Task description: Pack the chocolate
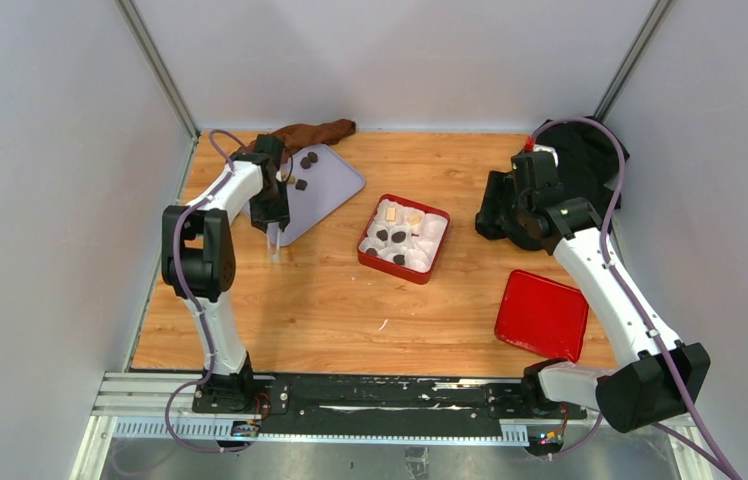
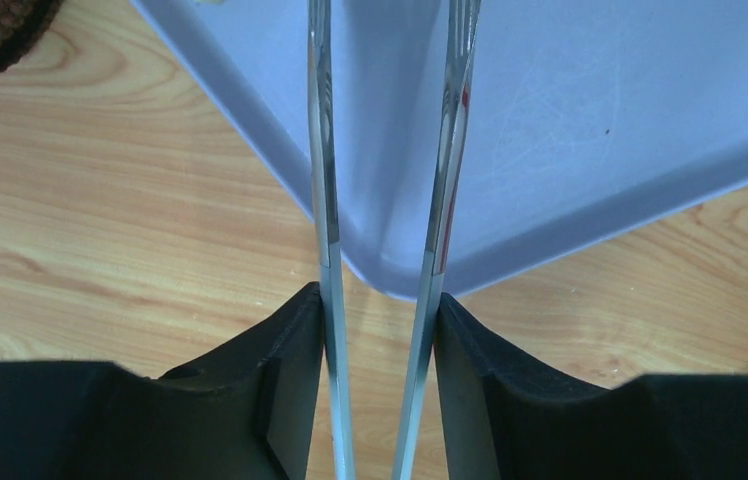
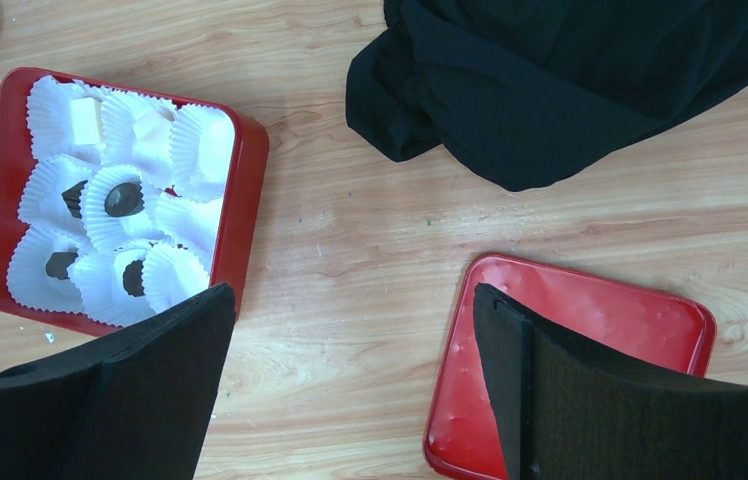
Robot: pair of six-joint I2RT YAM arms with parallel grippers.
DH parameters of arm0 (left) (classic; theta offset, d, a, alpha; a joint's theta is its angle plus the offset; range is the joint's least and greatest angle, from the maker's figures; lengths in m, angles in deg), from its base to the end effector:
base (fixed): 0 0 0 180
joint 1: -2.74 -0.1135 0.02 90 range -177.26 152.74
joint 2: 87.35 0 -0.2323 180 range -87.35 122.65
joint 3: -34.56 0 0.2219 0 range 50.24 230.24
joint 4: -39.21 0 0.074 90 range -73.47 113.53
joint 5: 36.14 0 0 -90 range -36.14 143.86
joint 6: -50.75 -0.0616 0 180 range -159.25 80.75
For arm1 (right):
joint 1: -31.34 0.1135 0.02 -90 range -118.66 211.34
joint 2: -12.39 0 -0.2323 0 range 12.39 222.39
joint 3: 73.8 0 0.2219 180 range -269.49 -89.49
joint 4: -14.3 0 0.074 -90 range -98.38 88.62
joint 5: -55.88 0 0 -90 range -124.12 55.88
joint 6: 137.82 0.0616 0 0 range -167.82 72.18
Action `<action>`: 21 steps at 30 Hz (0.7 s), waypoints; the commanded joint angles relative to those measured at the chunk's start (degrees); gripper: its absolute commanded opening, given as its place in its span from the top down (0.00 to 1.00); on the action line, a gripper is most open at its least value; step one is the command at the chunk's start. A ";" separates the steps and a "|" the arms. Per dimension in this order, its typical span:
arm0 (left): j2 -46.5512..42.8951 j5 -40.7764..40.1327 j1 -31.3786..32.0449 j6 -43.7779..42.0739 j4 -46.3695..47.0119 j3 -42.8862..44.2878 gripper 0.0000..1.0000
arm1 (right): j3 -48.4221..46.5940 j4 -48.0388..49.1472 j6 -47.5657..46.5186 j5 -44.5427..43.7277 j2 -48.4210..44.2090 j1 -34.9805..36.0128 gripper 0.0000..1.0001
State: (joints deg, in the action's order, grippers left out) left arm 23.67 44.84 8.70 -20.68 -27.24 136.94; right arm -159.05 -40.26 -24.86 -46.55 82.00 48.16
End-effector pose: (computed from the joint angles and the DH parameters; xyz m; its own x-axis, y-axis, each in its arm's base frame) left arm 0.3565 -0.0275 0.1667 -0.9309 -0.2190 -0.2922 -0.2469 0.9671 0.0617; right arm 0.2500 0.0617 0.3068 -0.6014 0.2162 -0.7691 0.1220 0.9763 0.1790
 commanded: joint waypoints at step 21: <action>-14.68 4.82 7.61 -5.97 -2.49 -2.58 0.97 | -0.84 -0.59 1.32 -0.68 1.30 -0.38 0.08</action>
State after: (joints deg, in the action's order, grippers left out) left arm 13.86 48.65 10.09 -23.55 -27.85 134.78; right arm -159.07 -40.21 -24.82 -46.79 82.74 48.16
